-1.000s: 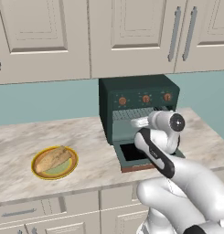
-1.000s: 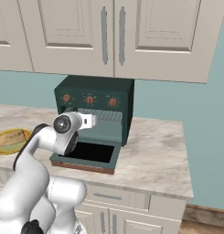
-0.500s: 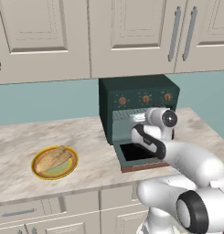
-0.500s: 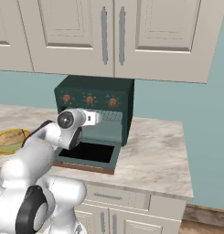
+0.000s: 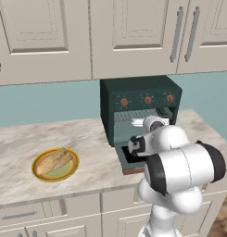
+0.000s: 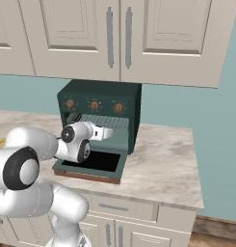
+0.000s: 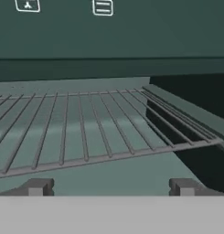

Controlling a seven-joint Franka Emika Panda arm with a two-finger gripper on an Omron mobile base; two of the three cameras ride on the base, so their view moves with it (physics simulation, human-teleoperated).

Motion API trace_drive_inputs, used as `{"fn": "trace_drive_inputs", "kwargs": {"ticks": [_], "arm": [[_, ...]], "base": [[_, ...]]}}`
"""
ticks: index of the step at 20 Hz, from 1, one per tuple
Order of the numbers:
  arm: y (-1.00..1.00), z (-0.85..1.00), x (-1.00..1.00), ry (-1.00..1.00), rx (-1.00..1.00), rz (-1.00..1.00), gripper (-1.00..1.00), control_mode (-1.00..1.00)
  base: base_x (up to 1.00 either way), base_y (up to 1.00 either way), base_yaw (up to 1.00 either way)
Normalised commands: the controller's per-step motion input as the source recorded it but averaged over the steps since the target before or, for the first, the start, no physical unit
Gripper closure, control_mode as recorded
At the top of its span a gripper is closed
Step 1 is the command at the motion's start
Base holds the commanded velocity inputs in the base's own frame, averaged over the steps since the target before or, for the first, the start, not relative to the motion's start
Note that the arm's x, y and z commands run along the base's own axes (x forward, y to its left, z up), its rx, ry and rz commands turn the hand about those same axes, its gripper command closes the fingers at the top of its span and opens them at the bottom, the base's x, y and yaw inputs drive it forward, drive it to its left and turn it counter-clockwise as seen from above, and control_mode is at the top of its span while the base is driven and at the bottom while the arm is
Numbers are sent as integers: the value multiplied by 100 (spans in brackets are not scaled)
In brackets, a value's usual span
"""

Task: Pull the toaster oven rack outwards. Pick up the baguette from the plate and place it on the toaster oven rack. Close the toaster oven door fully and set the temperature to the lowest setting.

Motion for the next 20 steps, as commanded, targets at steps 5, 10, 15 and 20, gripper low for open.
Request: {"fn": "trace_drive_inputs", "kwargs": {"ticks": [5, 10, 15, 20], "arm": [[0, 0, 0, -5, 10, 2, -100, -100], [-2, 3, 2, -18, 9, 9, -100, -100], [-6, 15, -1, -23, 4, 9, -100, -100], [-1, 1, 0, -10, 0, 6, -100, -100]], "base": [[0, 0, 0], [0, 0, 0], [0, 0, 0], [0, 0, 0]]}}
